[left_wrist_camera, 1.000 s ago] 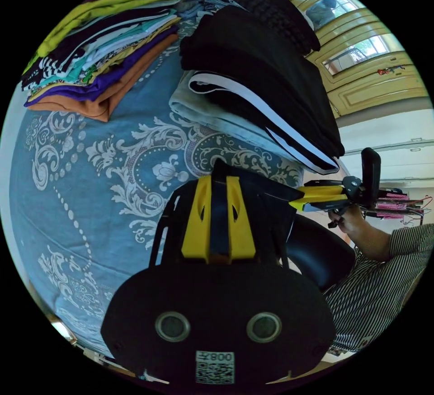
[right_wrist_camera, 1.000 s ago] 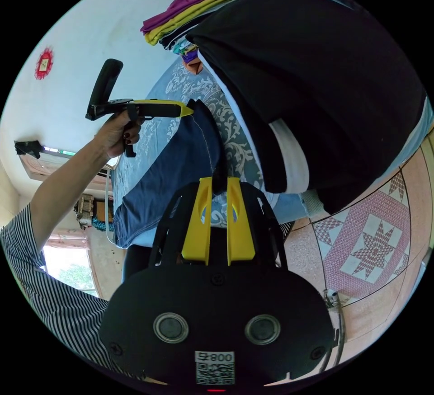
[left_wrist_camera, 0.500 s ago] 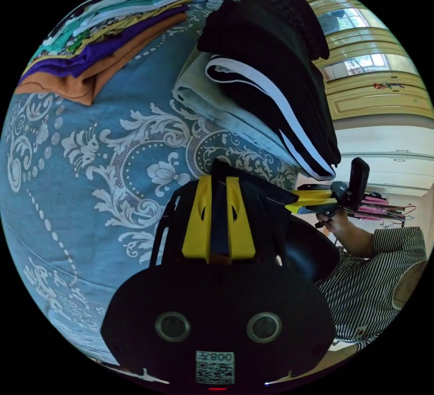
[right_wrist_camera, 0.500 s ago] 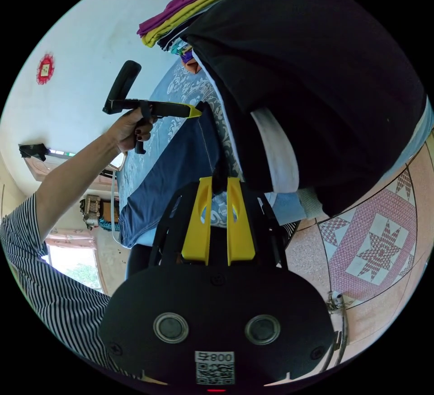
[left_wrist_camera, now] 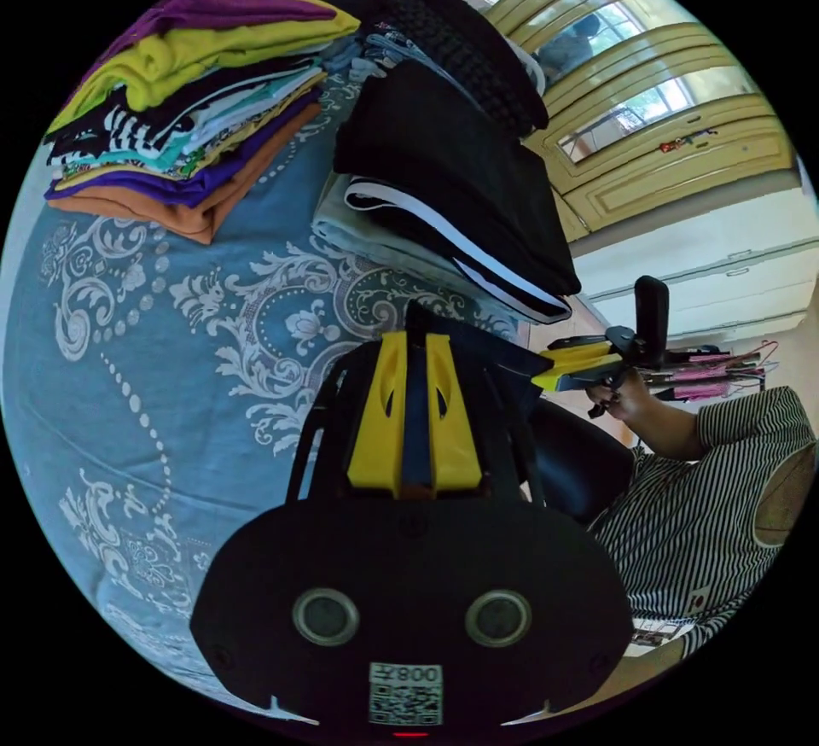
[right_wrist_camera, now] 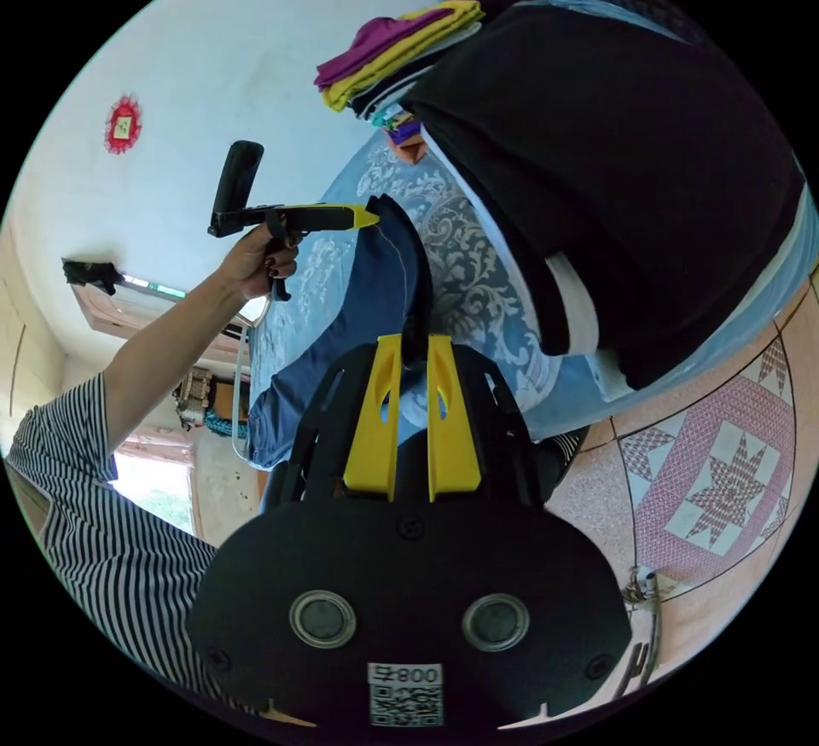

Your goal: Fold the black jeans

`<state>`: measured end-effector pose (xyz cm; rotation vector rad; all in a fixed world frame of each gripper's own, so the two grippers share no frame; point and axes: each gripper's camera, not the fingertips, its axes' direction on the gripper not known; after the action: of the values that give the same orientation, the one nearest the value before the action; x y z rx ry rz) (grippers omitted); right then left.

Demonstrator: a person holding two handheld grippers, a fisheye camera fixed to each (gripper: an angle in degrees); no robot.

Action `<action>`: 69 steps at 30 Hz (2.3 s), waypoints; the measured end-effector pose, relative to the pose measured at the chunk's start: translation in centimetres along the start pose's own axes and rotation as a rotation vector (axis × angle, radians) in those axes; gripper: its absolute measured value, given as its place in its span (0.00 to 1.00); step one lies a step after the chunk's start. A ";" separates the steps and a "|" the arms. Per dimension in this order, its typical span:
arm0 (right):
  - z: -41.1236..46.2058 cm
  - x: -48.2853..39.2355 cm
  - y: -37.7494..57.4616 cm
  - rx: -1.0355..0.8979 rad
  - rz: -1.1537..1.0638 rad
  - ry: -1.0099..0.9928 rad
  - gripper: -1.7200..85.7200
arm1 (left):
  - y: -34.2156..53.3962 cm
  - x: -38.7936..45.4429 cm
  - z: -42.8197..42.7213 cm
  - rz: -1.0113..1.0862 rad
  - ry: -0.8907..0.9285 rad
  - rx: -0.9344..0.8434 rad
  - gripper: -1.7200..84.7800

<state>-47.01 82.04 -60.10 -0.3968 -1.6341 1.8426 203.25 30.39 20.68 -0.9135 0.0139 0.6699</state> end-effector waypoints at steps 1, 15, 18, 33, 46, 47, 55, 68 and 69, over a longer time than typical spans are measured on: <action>0.1 -1.6 0.1 0.008 -0.018 -0.006 0.08 | 1.5 -0.5 -0.2 0.008 0.004 0.018 0.03; 7.3 -26.6 2.2 -0.002 -0.371 -0.087 0.08 | 26.0 -8.6 -2.4 0.000 0.044 0.281 0.04; 11.1 -32.5 3.0 -0.041 -0.455 -0.113 0.08 | 32.6 -11.3 -1.8 -0.039 0.047 0.330 0.05; 36.1 -53.5 6.5 -0.342 -0.640 -0.179 0.08 | 59.6 -25.8 9.8 -0.333 0.114 0.486 0.06; 59.0 -62.5 10.5 -0.578 -0.651 -0.127 0.09 | 73.4 -36.5 24.8 -0.598 0.123 0.433 0.04; 59.9 -62.8 10.7 -0.587 -0.648 -0.123 0.09 | 74.5 -37.3 26.2 -0.631 0.127 0.437 0.03; 70.5 -65.9 12.7 -0.667 -0.631 -0.091 0.09 | 80.4 -40.6 33.5 -0.771 0.172 0.573 0.02; 81.4 -69.9 15.4 -0.769 -0.644 -0.167 0.09 | 79.9 -39.3 47.1 -0.694 0.100 0.411 0.02; 82.0 -70.1 15.6 -0.776 -0.648 -0.175 0.08 | 80.0 -39.3 47.5 -0.701 0.102 0.419 0.02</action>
<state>-47.96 -26.19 -73.03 0.0041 -2.2263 0.7484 116.05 78.37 3.47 -0.4901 -0.0711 -0.0394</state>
